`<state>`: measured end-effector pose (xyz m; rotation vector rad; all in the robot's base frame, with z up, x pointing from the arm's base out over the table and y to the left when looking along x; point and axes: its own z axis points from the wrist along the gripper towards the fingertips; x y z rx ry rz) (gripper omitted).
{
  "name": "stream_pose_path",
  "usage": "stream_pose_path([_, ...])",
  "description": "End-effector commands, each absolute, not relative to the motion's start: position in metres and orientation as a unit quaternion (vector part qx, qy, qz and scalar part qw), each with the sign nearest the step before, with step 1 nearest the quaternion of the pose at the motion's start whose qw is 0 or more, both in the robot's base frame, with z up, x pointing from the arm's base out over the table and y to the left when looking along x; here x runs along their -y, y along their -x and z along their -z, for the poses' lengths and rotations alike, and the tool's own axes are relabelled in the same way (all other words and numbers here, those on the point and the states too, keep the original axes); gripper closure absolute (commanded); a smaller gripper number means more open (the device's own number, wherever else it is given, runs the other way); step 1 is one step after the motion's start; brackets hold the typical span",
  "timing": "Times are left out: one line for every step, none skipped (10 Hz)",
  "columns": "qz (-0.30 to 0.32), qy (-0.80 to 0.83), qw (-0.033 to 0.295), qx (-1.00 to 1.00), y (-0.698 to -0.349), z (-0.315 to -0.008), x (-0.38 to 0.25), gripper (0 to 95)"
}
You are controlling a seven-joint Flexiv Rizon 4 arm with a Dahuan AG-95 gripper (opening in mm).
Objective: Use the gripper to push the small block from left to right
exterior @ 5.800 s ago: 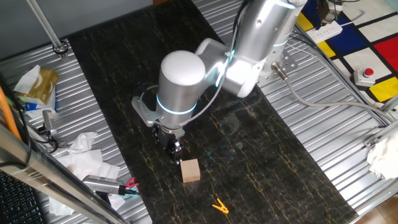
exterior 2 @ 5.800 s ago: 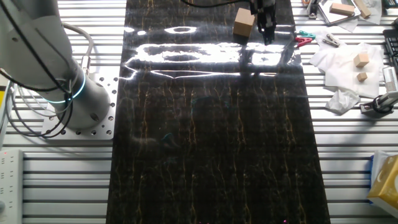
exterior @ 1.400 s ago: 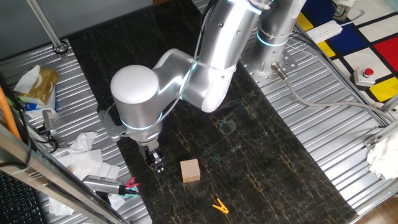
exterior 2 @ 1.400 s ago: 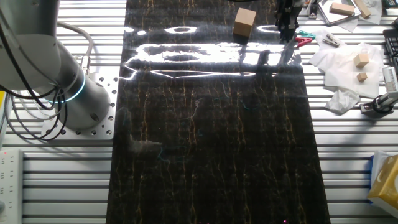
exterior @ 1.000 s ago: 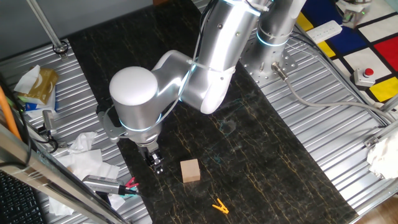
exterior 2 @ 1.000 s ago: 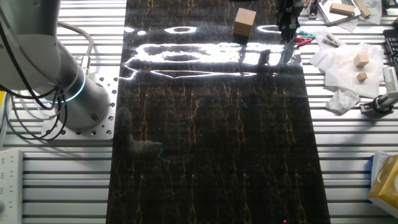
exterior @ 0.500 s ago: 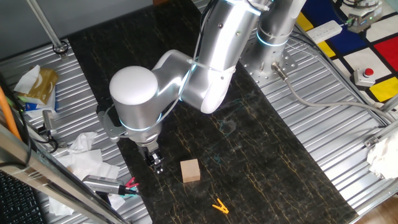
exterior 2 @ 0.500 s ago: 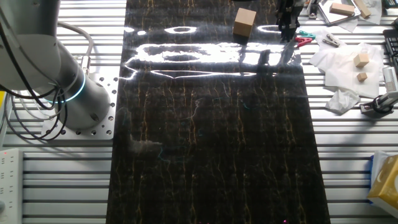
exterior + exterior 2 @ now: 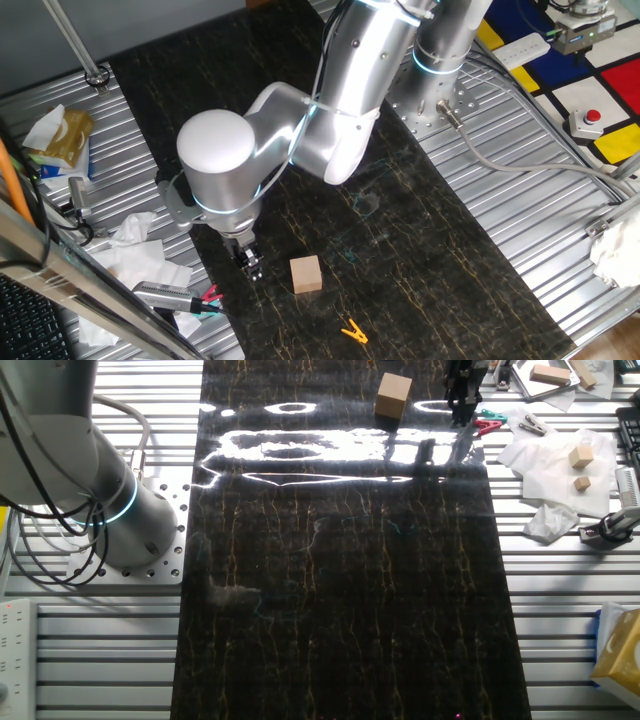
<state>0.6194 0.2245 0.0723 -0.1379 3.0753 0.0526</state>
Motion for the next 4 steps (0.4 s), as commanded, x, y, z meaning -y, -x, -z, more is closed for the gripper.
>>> stream_pose_path([-0.018,0.029,0.036,-0.999,-0.6195,-0.0727,-0.2246,38.0])
stream_pose_path([-0.018,0.023,0.037,-0.999,-0.6196,-0.0728,-0.2248,38.0])
stream_pose_path([-0.018,0.023,0.038,-0.999,-0.6199,-0.0725,-0.2256,38.0])
stream_pose_path([-0.018,0.027,0.037,-0.999,-0.6199,-0.0725,-0.2258,38.0])
